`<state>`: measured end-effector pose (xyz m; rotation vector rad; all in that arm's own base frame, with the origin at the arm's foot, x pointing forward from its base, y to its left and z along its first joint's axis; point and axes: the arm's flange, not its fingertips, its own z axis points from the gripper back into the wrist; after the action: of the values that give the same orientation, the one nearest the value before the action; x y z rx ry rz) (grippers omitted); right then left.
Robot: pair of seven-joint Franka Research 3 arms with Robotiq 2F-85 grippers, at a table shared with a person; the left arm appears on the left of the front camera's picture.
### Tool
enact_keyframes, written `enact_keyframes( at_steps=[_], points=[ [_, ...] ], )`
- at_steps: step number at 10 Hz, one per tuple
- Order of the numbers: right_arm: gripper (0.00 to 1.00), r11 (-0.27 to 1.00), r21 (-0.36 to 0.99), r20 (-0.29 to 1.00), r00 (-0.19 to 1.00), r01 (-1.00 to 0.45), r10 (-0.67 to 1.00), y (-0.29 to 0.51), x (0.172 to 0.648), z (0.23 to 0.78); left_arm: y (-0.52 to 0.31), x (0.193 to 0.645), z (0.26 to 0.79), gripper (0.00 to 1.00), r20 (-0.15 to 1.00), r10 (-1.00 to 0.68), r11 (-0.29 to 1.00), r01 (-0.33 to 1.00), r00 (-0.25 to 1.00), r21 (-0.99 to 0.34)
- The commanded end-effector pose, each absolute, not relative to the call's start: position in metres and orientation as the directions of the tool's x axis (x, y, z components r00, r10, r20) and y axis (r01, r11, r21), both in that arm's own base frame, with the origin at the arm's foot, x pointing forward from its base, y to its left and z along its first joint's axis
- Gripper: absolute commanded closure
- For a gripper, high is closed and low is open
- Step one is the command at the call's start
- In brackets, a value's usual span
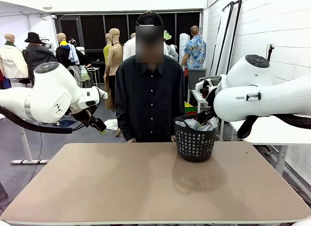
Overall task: Fold the training pants.
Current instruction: Grab both ends of the Training pants handed by a person.
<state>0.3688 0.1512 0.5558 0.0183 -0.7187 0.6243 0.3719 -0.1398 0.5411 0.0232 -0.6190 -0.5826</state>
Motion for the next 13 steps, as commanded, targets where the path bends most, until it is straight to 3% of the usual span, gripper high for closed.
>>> enact_keyframes(
  at_steps=[1, 5, 13],
  points=[
    [0.00, 0.824, -0.216, 0.612, 0.586, -0.523, 0.532, 0.151, 0.363, 0.557, -0.145, 0.368, 0.560, 0.00, 0.546, -0.507, 0.853, 0.478, 0.667, 0.207],
    [0.00, 0.829, -0.212, 0.626, 0.580, -0.518, 0.522, 0.147, 0.357, 0.558, -0.154, 0.362, 0.587, 0.00, 0.565, -0.511, 0.851, 0.474, 0.648, 0.226],
    [0.00, 0.824, -0.199, 0.630, 0.574, -0.531, 0.522, 0.147, 0.361, 0.561, -0.152, 0.362, 0.588, 0.00, 0.579, -0.518, 0.841, 0.498, 0.629, 0.211]
  ],
)
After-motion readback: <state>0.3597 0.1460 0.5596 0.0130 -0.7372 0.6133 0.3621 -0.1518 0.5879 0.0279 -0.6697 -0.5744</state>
